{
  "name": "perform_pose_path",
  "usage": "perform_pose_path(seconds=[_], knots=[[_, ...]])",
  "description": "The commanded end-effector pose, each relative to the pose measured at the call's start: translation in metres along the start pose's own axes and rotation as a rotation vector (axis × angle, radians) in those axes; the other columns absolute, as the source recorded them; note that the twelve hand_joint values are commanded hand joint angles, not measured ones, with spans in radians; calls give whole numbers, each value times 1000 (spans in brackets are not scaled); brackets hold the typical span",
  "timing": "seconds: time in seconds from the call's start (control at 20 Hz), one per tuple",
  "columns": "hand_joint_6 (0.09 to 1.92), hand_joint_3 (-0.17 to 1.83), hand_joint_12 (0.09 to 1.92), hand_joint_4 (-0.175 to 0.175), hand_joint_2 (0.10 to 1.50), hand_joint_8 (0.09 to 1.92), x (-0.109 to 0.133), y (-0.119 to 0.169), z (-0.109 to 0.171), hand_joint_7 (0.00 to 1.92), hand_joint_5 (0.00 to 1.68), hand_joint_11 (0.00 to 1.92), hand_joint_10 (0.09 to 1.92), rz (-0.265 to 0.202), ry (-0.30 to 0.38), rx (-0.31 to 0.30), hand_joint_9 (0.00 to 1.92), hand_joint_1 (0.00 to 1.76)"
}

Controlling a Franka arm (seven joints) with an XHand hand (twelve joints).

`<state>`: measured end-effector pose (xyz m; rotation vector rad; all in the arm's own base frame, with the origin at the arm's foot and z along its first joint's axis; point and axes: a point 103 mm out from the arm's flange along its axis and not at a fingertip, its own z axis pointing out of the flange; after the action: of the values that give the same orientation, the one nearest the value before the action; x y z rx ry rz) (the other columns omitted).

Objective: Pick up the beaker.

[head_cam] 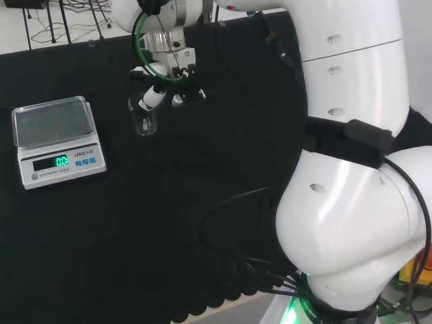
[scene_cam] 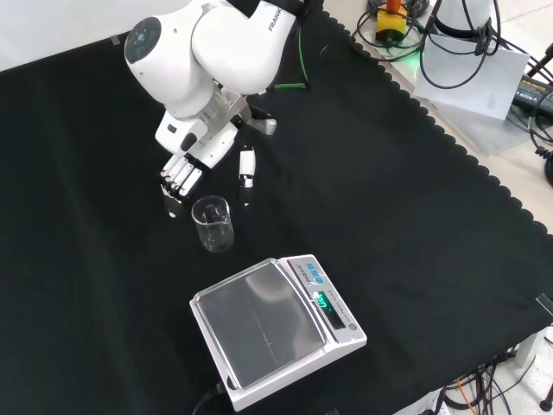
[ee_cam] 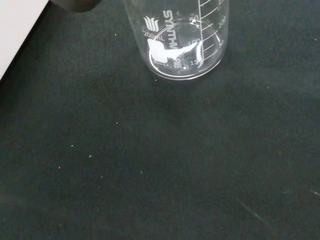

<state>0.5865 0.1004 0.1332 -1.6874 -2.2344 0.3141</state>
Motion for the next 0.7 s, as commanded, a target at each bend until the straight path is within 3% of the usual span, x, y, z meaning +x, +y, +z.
perform_pose_path(seconds=[0.05, 0.7], knots=[[87, -167, 937, 43, 929, 505, 5, 11, 7, 0, 0, 0, 876, -12, -8, 21, 0, 724], [87, -165, 931, 43, 936, 503, 11, 22, 28, 0, 0, 0, 871, -30, -27, 53, 0, 730]])
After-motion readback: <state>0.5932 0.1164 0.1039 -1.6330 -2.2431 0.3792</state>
